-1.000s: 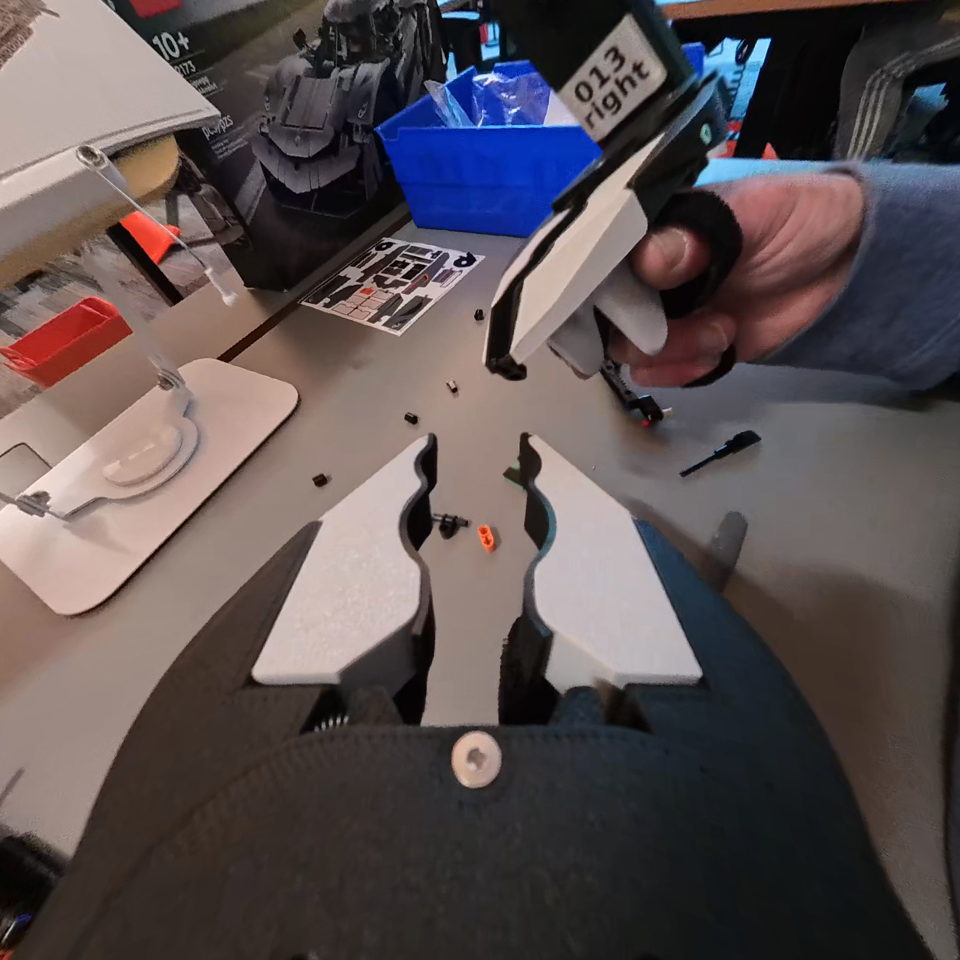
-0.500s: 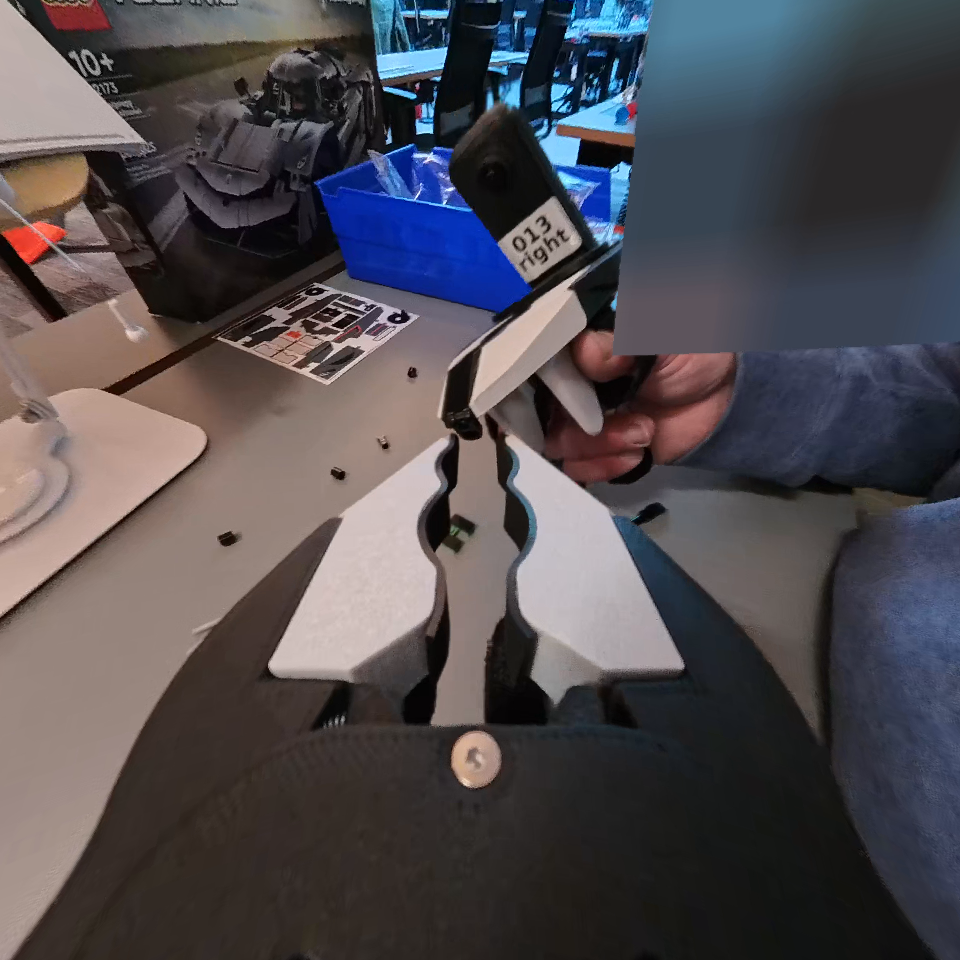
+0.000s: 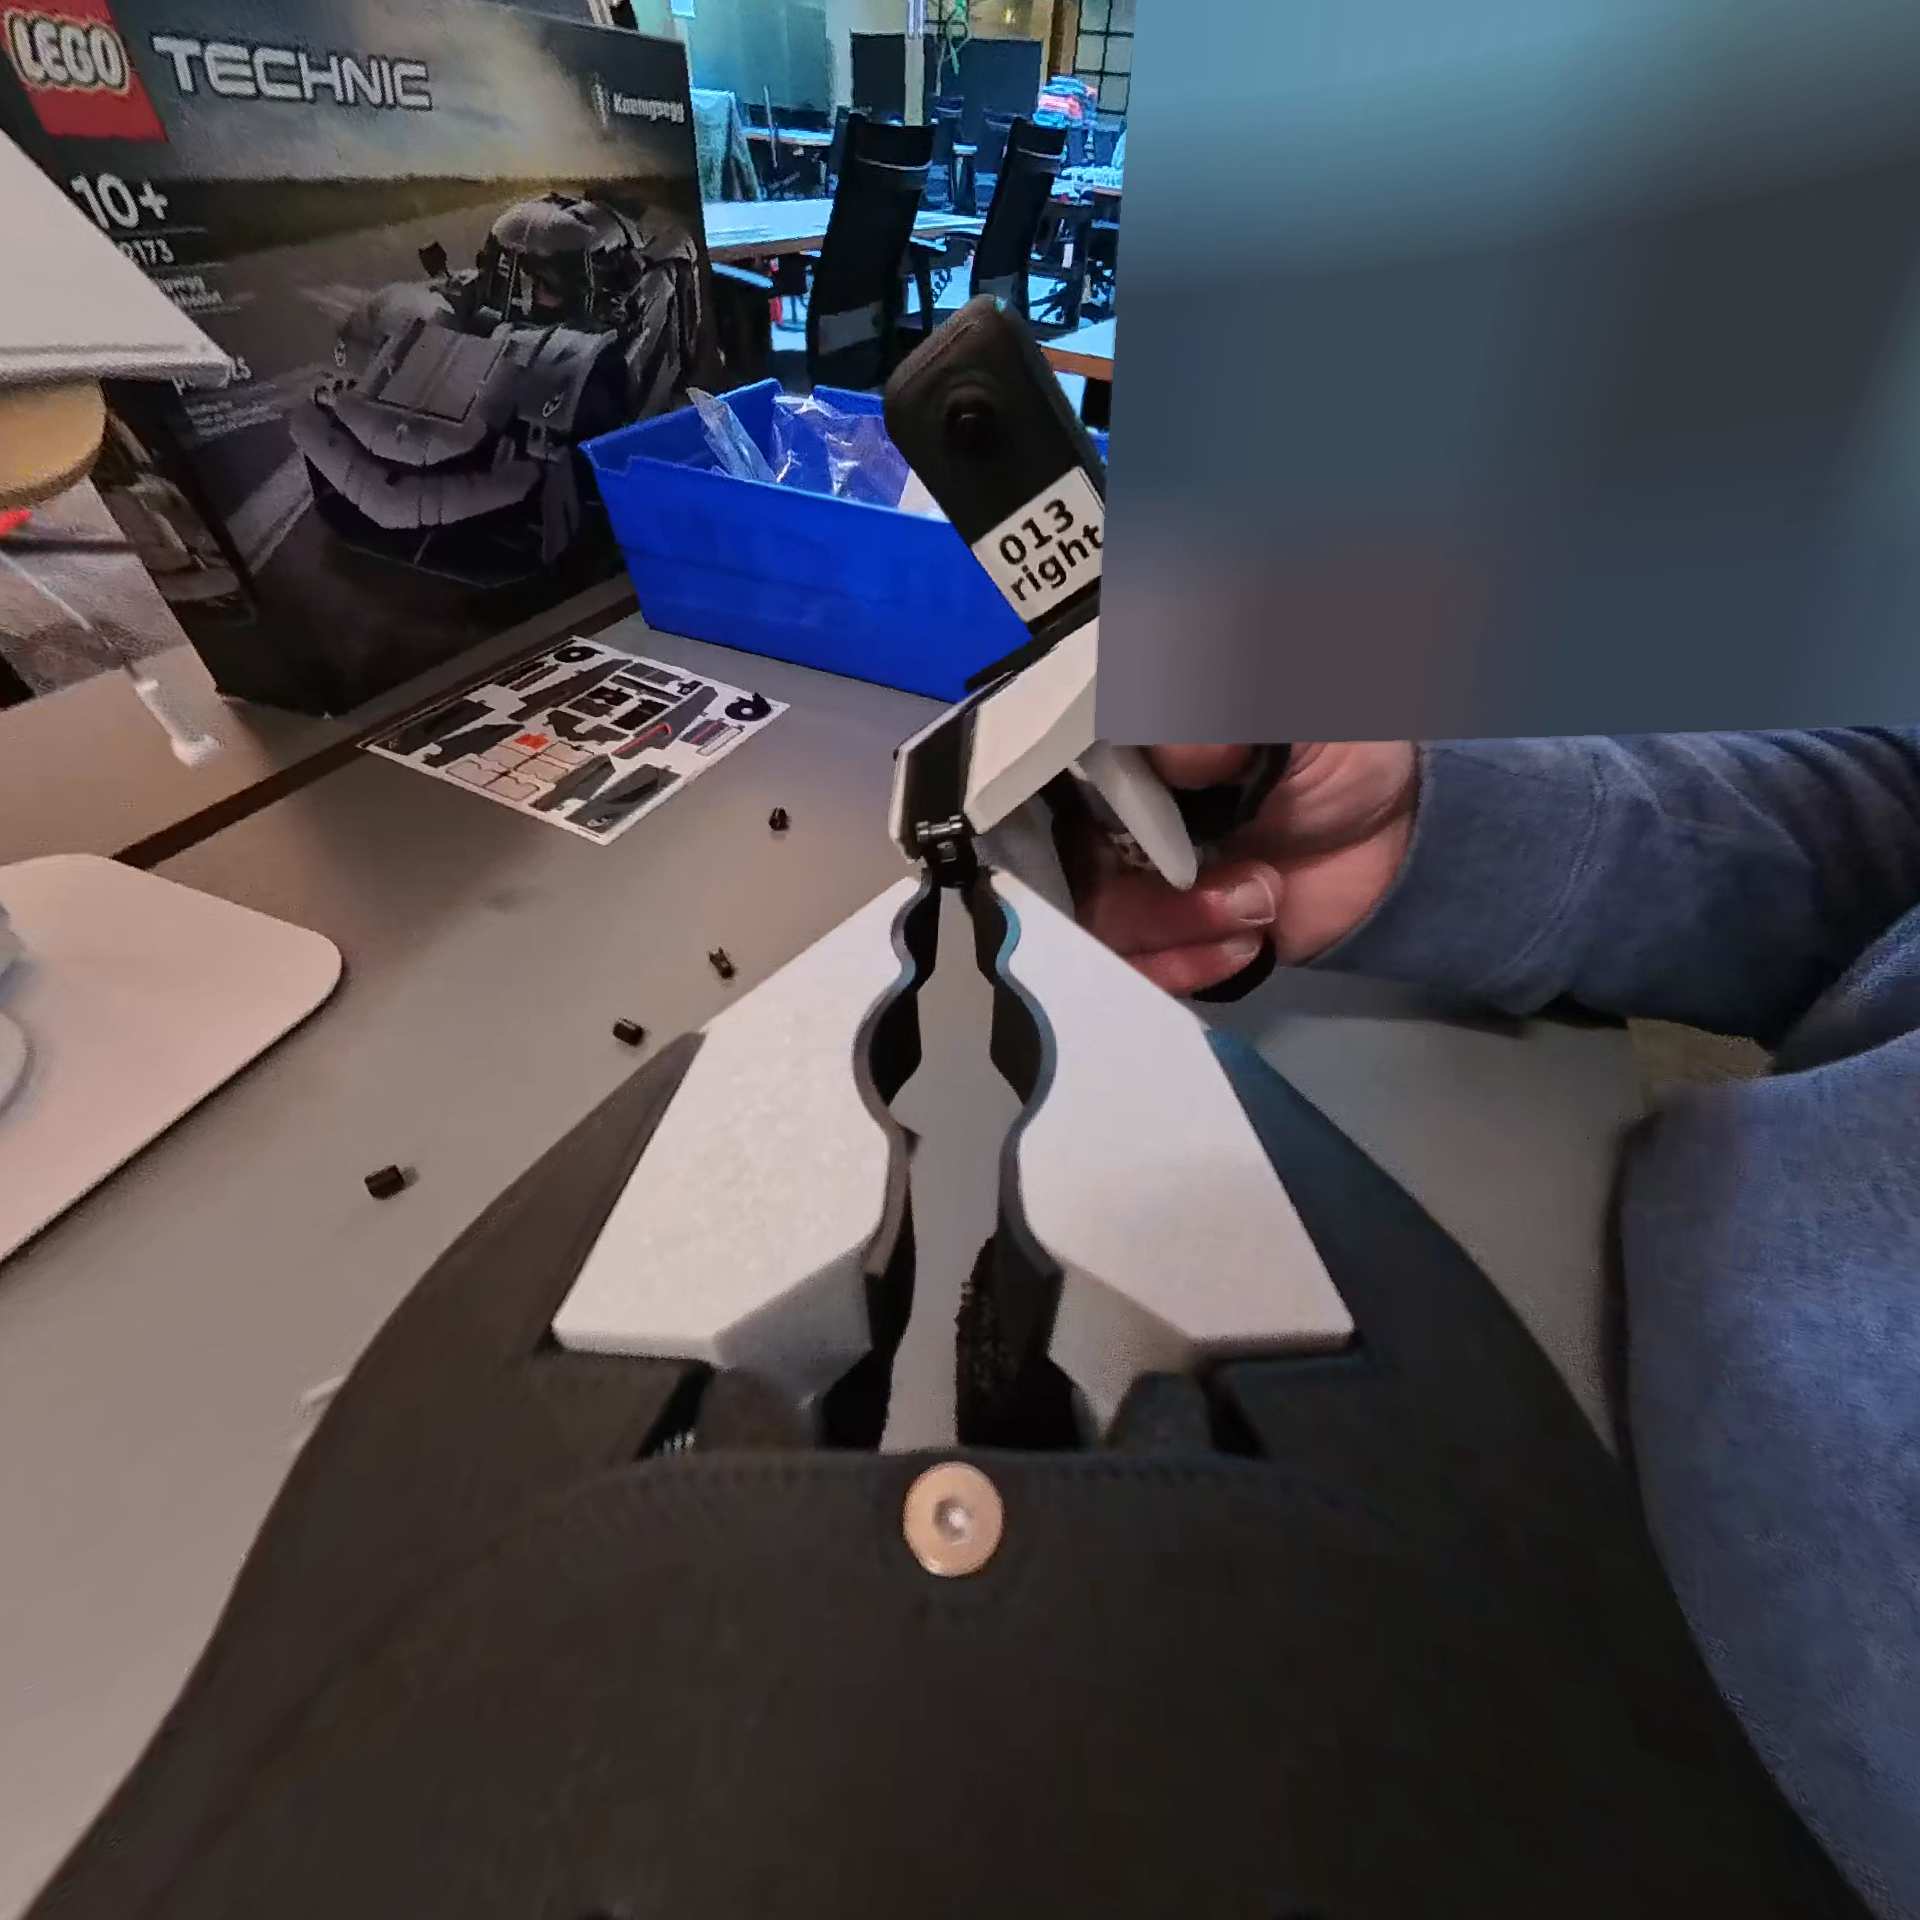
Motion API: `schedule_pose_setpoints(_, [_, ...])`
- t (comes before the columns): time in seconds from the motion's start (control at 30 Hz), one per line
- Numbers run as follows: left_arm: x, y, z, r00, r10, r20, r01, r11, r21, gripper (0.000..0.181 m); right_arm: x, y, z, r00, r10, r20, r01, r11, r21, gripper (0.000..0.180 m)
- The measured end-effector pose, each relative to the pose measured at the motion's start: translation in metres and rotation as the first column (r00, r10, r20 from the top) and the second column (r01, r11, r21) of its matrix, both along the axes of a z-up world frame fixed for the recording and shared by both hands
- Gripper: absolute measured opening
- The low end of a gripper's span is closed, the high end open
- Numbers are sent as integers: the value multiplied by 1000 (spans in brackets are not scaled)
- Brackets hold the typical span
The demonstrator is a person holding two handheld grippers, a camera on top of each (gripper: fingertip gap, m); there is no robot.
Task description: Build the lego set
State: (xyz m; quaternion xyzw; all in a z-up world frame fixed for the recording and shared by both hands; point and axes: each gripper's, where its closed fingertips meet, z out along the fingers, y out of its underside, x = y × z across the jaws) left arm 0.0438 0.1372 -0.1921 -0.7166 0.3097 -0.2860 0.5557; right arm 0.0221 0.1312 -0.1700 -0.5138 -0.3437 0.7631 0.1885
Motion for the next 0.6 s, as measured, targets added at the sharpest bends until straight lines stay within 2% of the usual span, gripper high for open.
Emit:
schedule_pose_setpoints(0.27, [9, 9, -1, 988, -20, -152, 29, 998, 59, 3, 24, 19, 4, 990, -91, 109, 78, 990, 115, 15])
schedule_pose_setpoints(0.4, [13, 2, -19, 968, -35, -247, 48, 998, 45, 4, 51, 19, -13, 961, -170, 218, 125, 971, 206, 14])
schedule_pose_setpoints(0.6, [21, -2, -38, 931, -20, -365, 52, 996, 78, 4, 66, 7, -32, 920, -239, 311, 174, 959, 222, 14])
